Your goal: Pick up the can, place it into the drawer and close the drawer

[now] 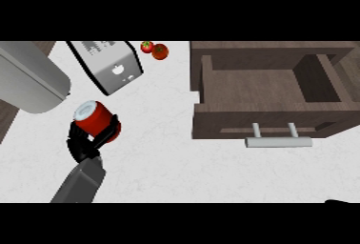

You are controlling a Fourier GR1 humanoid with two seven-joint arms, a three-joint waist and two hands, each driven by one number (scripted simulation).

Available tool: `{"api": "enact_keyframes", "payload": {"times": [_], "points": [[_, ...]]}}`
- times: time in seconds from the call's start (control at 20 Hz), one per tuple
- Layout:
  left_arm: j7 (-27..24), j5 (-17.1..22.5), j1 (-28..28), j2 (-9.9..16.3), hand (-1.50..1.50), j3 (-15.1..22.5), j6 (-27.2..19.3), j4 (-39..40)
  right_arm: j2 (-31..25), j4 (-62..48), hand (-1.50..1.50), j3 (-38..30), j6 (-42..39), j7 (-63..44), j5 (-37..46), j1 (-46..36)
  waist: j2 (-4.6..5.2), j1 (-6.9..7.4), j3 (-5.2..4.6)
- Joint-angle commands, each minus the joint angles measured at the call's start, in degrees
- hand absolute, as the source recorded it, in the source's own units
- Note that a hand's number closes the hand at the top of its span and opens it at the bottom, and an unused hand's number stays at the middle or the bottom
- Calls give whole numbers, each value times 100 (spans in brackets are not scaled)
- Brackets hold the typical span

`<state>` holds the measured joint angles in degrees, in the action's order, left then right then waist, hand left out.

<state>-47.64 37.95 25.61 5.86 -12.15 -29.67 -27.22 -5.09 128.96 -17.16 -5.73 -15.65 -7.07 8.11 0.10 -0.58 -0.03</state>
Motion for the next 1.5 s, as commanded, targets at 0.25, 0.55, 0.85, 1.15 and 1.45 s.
{"api": "enact_keyframes", "payload": {"times": [0.25,0.55,0.85,1.15,1.45], "points": [[931,-1080,738,148,150,1458,1642,341,-31,-105,-150,108,55,-66,124,-308,45,-165,-6],[934,-1311,993,-54,150,1713,2501,284,117,84,-150,347,280,-215,545,-322,2,-4,-2],[1952,-1503,1346,-72,150,1920,2414,-445,-47,-132,-150,5,251,-183,380,-421,-24,65,5],[3010,-1702,1927,129,150,2075,2075,-1329,-169,-330,-150,-224,91,-65,96,-450,-30,82,8],[3966,-1853,1995,-251,150,2260,1436,-2582,-56,209,-150,63,313,-510,432,-464,-29,82,3]]}}
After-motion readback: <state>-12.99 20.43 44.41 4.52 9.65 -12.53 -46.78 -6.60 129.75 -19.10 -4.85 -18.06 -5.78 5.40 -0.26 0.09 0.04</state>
